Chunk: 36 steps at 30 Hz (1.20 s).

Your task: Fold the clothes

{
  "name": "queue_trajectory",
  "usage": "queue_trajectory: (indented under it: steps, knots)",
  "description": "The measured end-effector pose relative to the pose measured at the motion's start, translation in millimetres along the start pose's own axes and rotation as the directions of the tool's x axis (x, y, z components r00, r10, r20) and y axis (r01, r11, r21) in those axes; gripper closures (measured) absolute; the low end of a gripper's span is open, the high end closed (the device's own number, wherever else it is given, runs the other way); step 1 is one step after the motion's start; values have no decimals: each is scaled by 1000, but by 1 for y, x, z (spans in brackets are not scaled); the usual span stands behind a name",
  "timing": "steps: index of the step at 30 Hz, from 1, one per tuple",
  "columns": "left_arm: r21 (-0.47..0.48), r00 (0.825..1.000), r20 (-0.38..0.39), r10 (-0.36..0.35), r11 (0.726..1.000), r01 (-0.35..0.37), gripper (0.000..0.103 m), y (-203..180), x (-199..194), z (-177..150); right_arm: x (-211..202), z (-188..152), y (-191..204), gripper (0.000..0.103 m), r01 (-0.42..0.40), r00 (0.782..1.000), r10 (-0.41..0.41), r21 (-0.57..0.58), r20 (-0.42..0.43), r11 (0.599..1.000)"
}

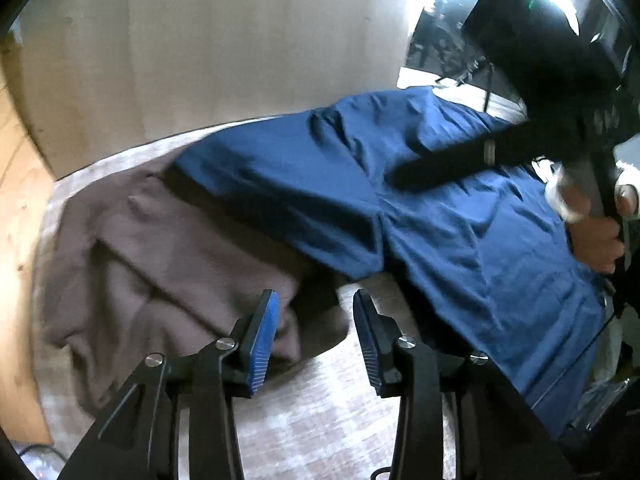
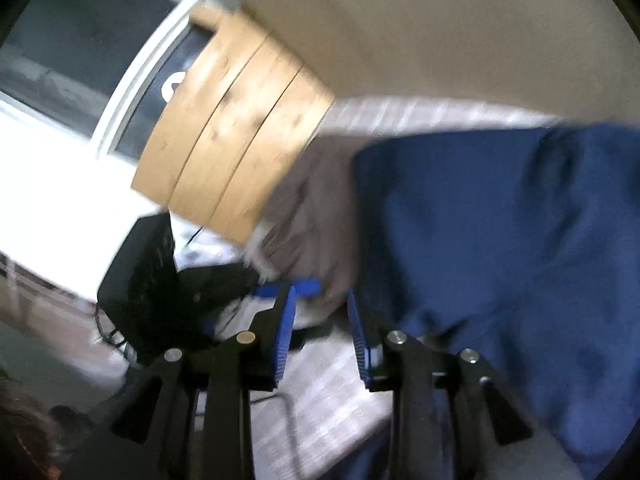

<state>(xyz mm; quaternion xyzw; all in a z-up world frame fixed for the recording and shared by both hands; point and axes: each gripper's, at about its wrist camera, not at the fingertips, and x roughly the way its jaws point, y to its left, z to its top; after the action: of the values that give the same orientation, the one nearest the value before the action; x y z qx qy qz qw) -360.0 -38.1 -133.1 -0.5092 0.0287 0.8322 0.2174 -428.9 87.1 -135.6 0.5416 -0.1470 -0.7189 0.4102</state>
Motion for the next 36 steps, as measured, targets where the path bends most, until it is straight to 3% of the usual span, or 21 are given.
queue_trajectory:
  steps: [3, 6, 8, 9, 10, 12, 15, 17, 20, 23, 25, 27, 29, 31, 33, 36]
  knots:
    - [6, 1000, -4, -5, 1000, 5, 66, -6, 13, 7, -33, -8, -4, 76, 90, 995, -90, -1, 45, 996]
    - [39, 999, 3, 41, 998, -41, 67, -12, 24, 14, -64, -29, -12, 70, 188, 980, -187, -11, 72, 982]
    - [54, 997, 0, 77, 996, -77, 86, -14, 30, 18, -83, -51, -26, 63, 296, 953, -294, -15, 70, 955]
    - [37, 996, -7, 93, 995, -92, 87, -10, 29, 19, -87, -64, -32, 63, 349, 936, -348, -9, 54, 937]
    - [8, 995, -4, 97, 995, -97, 87, -5, 24, 18, -100, -82, -44, 63, 423, 905, -423, 11, 33, 906]
    - [-28, 993, 18, 120, 992, -119, 87, 2, 6, 11, -128, -109, -59, 63, 476, 878, -478, 60, 29, 878]
    - [-37, 990, 24, 140, 990, -139, 84, 2, -26, -11, -190, -163, -87, 63, 529, 835, -548, 201, 49, 824]
    - [-34, 994, 12, 108, 994, -108, 75, -16, -43, -35, -234, -202, -107, 63, 541, 809, -584, 309, 64, 783]
    - [-31, 997, -17, 70, 997, -71, 72, -43, -61, -72, -280, -253, -121, 63, 535, 785, -615, 420, 75, 733]
    - [-58, 998, -54, 42, 997, -45, 72, -70, -77, -112, -315, -281, -114, 63, 531, 768, -629, 427, 123, 732]
    - [-132, 996, -85, -6, 991, -5, 71, -89, -81, -139, -332, -285, -105, 63, 525, 759, -628, 409, 172, 746]
    - [-191, 991, -117, -59, 981, 36, 71, -113, -77, -167, -335, -280, -97, 63, 533, 764, -616, 349, 194, 771]
    - [-210, 988, -148, -53, 977, 21, 71, -138, -73, -192, -317, -254, -87, 63, 518, 798, -562, 228, 220, 825]
    - [-259, 984, -173, -45, 966, -1, 71, -163, -69, -217, -294, -234, -85, 63, 527, 820, -540, 117, 190, 842]
    - [-301, 983, -178, -46, 954, -10, 71, -182, -69, -234, -283, -222, -86, 63, 574, 801, -575, 60, 167, 817]
    - [-297, 984, -180, 10, 953, -64, 71, -214, -70, -246, -283, -212, -93, 63, 625, 770, -613, -13, 174, 781]
